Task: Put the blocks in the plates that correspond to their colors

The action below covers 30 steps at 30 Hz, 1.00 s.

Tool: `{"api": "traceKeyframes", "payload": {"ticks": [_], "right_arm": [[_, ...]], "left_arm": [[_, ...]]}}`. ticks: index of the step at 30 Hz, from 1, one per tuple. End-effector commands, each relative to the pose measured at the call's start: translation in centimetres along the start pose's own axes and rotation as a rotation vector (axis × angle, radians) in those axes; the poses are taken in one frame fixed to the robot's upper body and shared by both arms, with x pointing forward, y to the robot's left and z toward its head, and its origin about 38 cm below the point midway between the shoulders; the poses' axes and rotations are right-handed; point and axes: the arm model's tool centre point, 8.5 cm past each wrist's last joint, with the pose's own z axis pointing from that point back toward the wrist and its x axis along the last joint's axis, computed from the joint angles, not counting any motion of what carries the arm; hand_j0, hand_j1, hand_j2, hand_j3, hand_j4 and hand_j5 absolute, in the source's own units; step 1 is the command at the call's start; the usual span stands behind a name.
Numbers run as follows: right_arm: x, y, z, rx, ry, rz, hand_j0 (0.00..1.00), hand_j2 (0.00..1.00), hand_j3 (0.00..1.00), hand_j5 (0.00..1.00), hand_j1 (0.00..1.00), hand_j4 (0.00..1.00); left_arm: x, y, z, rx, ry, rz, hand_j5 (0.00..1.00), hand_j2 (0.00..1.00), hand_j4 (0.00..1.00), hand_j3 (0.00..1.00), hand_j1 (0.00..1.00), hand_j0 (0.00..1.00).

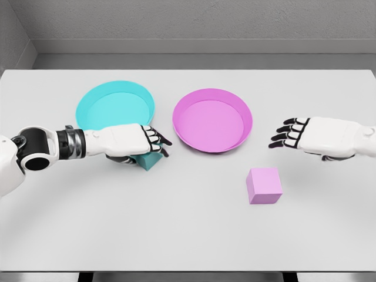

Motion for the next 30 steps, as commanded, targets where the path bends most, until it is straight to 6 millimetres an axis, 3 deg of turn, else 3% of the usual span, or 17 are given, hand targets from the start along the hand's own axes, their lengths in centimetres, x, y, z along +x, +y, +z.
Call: {"api": "traceKeyframes", "payload": {"ticks": [1,4,10,15,24,28,29,30], "right_arm": [[1.2,1.8,-1.0,0.052,-0.053,-0.031,1.00,1.00,1.00,1.00,1.00,1.00],[1.5,1.6,-1.6,0.038,-0.065,-0.033,1.00,1.00,1.00,1.00,1.00,1.00],[3.1,0.9,-4.6,-0.028,-0.128,-0.050,1.00,1.00,1.00,1.00,1.00,1.00],[4.5,1.9,-6.3,0.013,-0.181,-0.070,1.00,1.00,1.00,1.00,1.00,1.00],[4.8,3.1,-6.1,0.097,-0.188,-0.070,1.00,1.00,1.00,1.00,1.00,1.00],[4.8,3.2,-6.2,0.098,-0.190,-0.072,1.00,1.00,1.00,1.00,1.00,1.00],[4.8,3.2,-6.1,0.099,-0.190,-0.071,0.98,0.98,0.98,0.98,0.98,0.98],[4.8,3.2,-6.1,0.100,-0.189,-0.070,0.74,0.74,0.74,0.74,0.74,0.74]], "left_arm": [[0.0,-0.2,0.0,-0.012,-0.001,-0.008,0.70,0.70,0.70,0.70,0.70,0.70],[0.0,-0.2,0.0,-0.013,0.001,-0.008,0.64,0.64,0.64,0.64,0.64,0.64],[0.3,0.1,-0.1,-0.011,-0.007,-0.022,0.51,0.51,0.51,0.51,0.51,0.51],[0.5,0.5,-0.1,0.005,-0.014,-0.023,0.44,0.44,0.44,0.44,0.44,0.44],[1.7,2.1,0.2,0.045,-0.047,-0.054,0.44,0.44,0.44,0.44,0.44,0.44],[0.7,2.9,1.7,0.069,-0.014,-0.040,0.44,0.44,0.44,0.44,0.44,0.44],[0.7,2.9,1.7,0.069,-0.013,-0.041,0.44,0.44,0.44,0.44,0.44,0.44],[0.6,3.0,1.7,0.072,-0.012,-0.040,0.44,0.44,0.44,0.44,0.44,0.44]]}}
